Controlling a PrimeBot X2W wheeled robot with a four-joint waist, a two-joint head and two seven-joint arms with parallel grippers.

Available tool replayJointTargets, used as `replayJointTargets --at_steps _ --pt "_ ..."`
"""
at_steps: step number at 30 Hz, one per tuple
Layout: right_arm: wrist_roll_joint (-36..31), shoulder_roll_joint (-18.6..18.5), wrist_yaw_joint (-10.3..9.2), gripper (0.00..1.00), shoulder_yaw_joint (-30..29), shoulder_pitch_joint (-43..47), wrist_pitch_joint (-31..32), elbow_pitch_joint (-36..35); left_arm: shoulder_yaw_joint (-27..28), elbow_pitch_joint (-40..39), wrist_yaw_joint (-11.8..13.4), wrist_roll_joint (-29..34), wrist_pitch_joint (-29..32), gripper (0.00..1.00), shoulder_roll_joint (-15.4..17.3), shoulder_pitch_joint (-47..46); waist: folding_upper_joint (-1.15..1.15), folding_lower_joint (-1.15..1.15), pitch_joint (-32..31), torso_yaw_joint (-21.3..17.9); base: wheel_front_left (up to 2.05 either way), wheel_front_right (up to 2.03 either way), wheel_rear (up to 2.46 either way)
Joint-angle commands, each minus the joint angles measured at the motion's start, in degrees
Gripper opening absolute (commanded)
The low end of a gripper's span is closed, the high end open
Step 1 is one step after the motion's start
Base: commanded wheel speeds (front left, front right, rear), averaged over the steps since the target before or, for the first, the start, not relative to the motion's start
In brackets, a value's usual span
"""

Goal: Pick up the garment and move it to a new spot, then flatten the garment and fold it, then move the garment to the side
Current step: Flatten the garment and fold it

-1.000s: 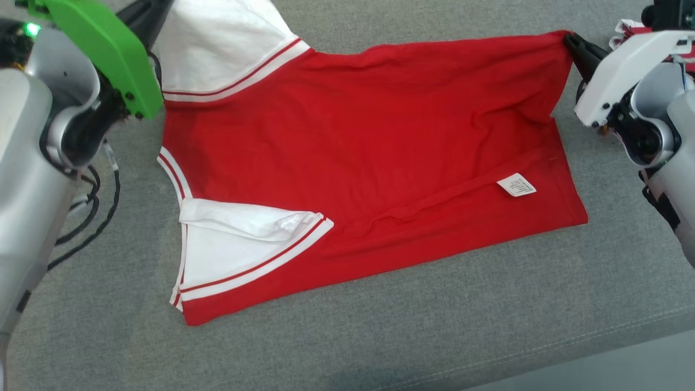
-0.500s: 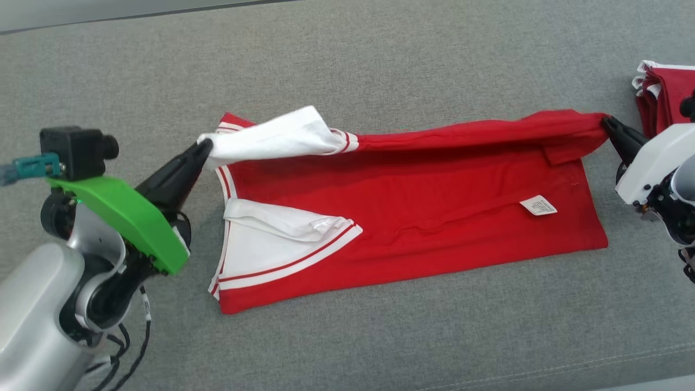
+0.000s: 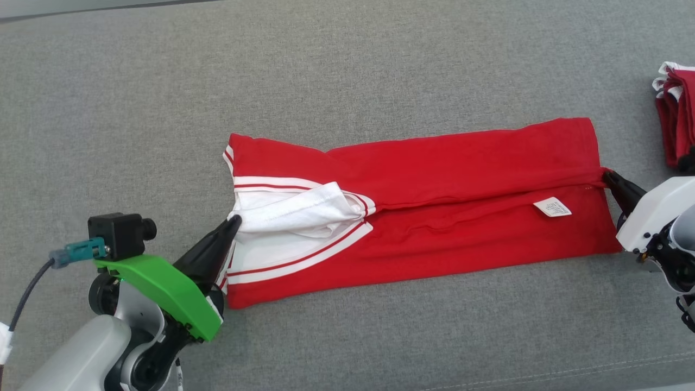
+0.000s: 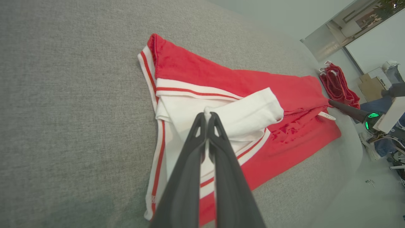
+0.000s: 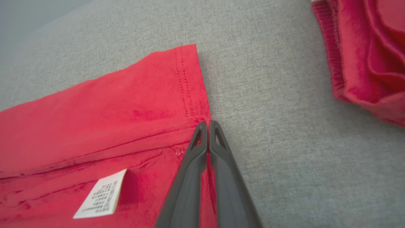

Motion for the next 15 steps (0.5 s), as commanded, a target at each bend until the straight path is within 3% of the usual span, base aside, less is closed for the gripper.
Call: replayJointTargets --at_steps 1,2,3,4,5,11,14,15 --pt "-0.51 0.38 -0.01 0.00 -0.49 0.97 0.14 0.02 0.07 1.18 -0.50 -0.03 -0.93 0.00 -0.75 0.98 0.00 0.00 -0.06 -0.05 0.00 0.00 0.00" --pt "-0.51 0.92 -0.01 0.20 -0.92 1.34 0.32 0.33 -0.11 2.39 -0.67 -0.21 -1.41 0.00 -1.46 1.29 0.00 0.00 -0.21 -0.10 0.00 0.00 0.00" --pt "-0.72 1.27 -0.01 1.00 -1.56 1.56 0.06 0.72 -0.38 3.41 -0.98 -0.32 -1.80 0.06 -1.97 1.60 0.00 0.00 -0.43 -0.20 0.00 0.00 0.00" --pt "-1.10 1.54 -0.01 1.00 -2.40 1.51 -0.65 1.03 -0.34 4.55 -0.89 -0.51 -2.27 0.42 -2.55 1.84 0.00 0.00 -0.68 -0.27 0.00 0.00 0.00" --pt "-1.24 1.84 -0.01 1.00 -3.07 1.51 -1.05 1.17 -0.21 5.61 -0.55 -0.49 -2.90 1.00 -2.98 1.99 0.00 0.00 -1.01 -0.34 0.00 0.00 0.00" --pt "-1.92 2.79 -0.01 1.00 -6.73 4.80 -4.15 -0.66 0.84 9.31 1.35 2.53 -9.24 1.00 -4.52 3.90 0.00 0.00 -4.95 -0.33 0.00 0.00 0.00" --pt "-2.67 3.58 -0.01 1.00 -8.63 8.34 -7.62 -2.37 1.22 10.25 4.17 5.43 -14.22 1.00 -5.69 5.16 0.00 0.00 -7.31 0.10 0.00 0.00 0.00" --pt "-3.68 4.33 -0.01 1.00 -9.84 11.15 -10.68 -3.23 1.29 10.86 6.41 8.14 -16.76 1.00 -6.89 6.23 0.00 0.00 -8.65 0.51 0.00 0.00 0.00"
